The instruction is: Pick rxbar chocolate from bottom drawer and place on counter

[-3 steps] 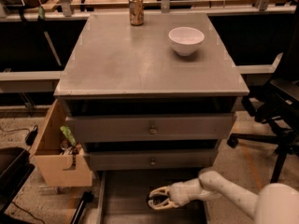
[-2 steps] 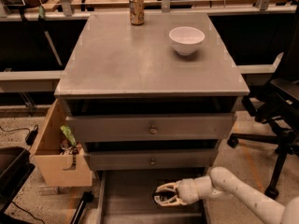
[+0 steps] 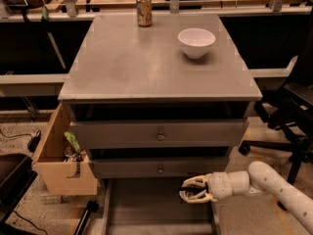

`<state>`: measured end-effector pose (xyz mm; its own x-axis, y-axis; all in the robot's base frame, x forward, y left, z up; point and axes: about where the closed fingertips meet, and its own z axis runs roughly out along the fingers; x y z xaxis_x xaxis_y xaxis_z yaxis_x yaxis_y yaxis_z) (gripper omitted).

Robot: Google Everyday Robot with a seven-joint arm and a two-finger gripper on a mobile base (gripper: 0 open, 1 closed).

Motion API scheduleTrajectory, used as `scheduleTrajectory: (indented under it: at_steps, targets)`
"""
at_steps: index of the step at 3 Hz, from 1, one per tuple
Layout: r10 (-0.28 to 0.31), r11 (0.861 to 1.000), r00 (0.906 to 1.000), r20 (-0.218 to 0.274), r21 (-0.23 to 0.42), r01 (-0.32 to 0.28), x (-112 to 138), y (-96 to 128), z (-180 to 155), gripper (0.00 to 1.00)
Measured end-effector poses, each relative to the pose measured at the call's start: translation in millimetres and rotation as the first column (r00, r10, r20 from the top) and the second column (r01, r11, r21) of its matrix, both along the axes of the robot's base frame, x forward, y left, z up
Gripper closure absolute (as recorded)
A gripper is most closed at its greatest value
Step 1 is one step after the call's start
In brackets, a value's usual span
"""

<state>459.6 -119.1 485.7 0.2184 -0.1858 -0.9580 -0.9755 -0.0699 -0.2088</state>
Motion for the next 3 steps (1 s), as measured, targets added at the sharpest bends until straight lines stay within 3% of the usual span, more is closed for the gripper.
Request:
scheduleTrajectory:
  at_steps: [2,3]
  targets:
    - [-0.021,1.0,0.9996,-0.017,-0.001,0.021,0.4,12.1,12.5,1.0]
    - [-0.061,0.998,0.9979,-0.021,0.013,0.061,-3.0,25.9,69.4,1.0]
